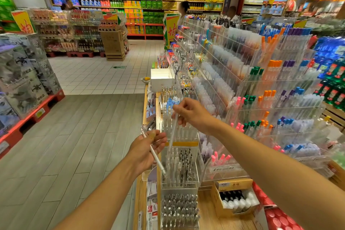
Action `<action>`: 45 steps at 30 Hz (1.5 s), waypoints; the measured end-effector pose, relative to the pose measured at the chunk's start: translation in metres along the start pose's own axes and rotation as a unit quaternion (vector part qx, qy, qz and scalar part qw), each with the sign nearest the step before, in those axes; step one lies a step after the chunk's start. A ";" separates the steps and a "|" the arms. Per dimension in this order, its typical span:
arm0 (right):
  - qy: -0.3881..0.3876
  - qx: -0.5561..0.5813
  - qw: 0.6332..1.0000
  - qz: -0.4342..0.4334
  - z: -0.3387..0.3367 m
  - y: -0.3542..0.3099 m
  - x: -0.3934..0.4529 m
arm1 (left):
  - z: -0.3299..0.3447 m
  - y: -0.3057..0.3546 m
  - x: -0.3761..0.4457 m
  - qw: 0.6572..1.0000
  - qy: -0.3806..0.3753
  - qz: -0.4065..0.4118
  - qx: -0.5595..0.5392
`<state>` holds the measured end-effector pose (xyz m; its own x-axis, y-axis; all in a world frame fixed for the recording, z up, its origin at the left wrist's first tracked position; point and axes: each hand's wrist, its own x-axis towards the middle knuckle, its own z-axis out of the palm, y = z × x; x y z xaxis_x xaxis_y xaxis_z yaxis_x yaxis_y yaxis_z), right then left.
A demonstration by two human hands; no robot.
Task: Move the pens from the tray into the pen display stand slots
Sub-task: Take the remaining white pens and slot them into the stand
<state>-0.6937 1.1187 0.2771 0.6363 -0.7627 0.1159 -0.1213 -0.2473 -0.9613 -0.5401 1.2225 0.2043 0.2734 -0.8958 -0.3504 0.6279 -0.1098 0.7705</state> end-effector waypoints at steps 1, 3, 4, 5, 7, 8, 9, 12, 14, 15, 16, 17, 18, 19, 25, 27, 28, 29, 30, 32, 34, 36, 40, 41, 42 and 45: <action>0.045 -0.018 0.999 -0.022 -0.001 0.000 0.003 | -0.001 0.001 0.000 1.000 0.023 -0.001 0.006; 0.109 -0.054 0.991 -0.054 -0.004 0.001 0.007 | -0.004 0.000 0.001 0.998 0.058 -0.004 0.021; 0.124 -0.076 0.987 -0.065 -0.005 0.001 0.009 | -0.006 0.000 0.002 0.997 0.068 -0.004 0.024; 0.130 -0.095 0.984 -0.071 -0.005 0.002 0.011 | -0.007 0.000 0.003 0.997 0.072 -0.002 0.024; 0.127 -0.133 0.980 -0.073 -0.003 0.004 0.014 | -0.007 0.000 0.005 0.997 0.079 -0.001 0.020; 0.123 -0.152 0.978 -0.072 0.000 0.007 0.016 | -0.007 0.000 0.006 0.997 0.081 -0.003 0.018; 0.118 -0.168 0.976 -0.071 0.002 0.009 0.016 | -0.006 0.001 0.007 0.996 0.083 -0.004 0.016; 0.100 -0.216 0.970 -0.055 0.008 0.014 0.017 | -0.003 0.004 0.009 0.996 0.094 -0.002 0.003; 0.084 -0.236 0.967 -0.046 0.011 0.017 0.017 | -0.003 0.006 0.010 0.995 0.102 0.007 0.008; 0.072 -0.241 0.967 -0.041 0.012 0.019 0.016 | -0.002 0.007 0.010 0.994 0.104 0.016 0.015; 0.059 -0.248 0.966 -0.036 0.013 0.020 0.016 | -0.002 0.008 0.011 0.994 0.105 0.024 0.022; 0.048 -0.256 0.965 -0.031 0.014 0.022 0.017 | -0.002 0.008 0.011 0.994 0.105 0.032 0.028; 0.041 -0.270 0.962 -0.028 0.015 0.022 0.018 | -0.002 0.008 0.012 0.993 0.104 0.038 0.031; 0.041 -0.292 0.955 -0.029 0.016 0.022 0.020 | -0.002 0.008 0.013 0.993 0.102 0.043 0.034; 0.044 -0.467 0.879 -0.087 0.019 0.024 0.029 | -0.004 0.007 0.018 0.987 0.066 0.090 0.115; 0.044 -0.516 0.850 -0.094 0.018 0.022 0.031 | -0.004 0.007 0.018 0.979 0.060 0.109 0.159; 0.042 -0.536 0.837 -0.099 0.018 0.021 0.032 | -0.004 0.007 0.018 0.976 0.059 0.118 0.176; 0.035 -0.552 0.826 -0.106 0.017 0.019 0.033 | -0.003 0.008 0.018 0.973 0.055 0.126 0.186; 0.024 -0.564 0.818 -0.116 0.017 0.017 0.033 | -0.003 0.008 0.017 0.971 0.050 0.136 0.190; 0.002 -0.584 0.802 -0.130 0.017 0.015 0.032 | 0.000 0.010 0.016 0.968 0.049 0.158 0.190; -0.010 -0.596 0.792 -0.131 0.017 0.013 0.033 | 0.001 0.012 0.017 0.965 0.055 0.179 0.186; -0.003 -0.587 0.800 -0.123 0.017 0.014 0.034 | 0.003 0.014 0.019 0.960 0.058 0.197 0.191; 0.026 -0.573 0.815 -0.086 0.016 0.016 0.039 | 0.006 0.016 0.026 0.945 0.070 0.232 0.221; 0.024 -0.574 0.814 -0.079 0.016 0.016 0.040 | 0.007 0.017 0.027 0.941 0.071 0.241 0.227; 0.020 -0.573 0.816 -0.067 0.016 0.016 0.042 | 0.007 0.017 0.028 0.938 0.072 0.248 0.233; 0.012 -0.550 0.835 -0.022 0.017 0.014 0.046 | 0.008 0.019 0.034 0.927 0.079 0.263 0.256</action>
<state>-0.6526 1.0904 0.2649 0.6445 -0.7468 0.1638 -0.7329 -0.6645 -0.1459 -0.5245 1.1866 0.2115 0.5723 -0.8136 0.1029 -0.0389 0.0984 0.9944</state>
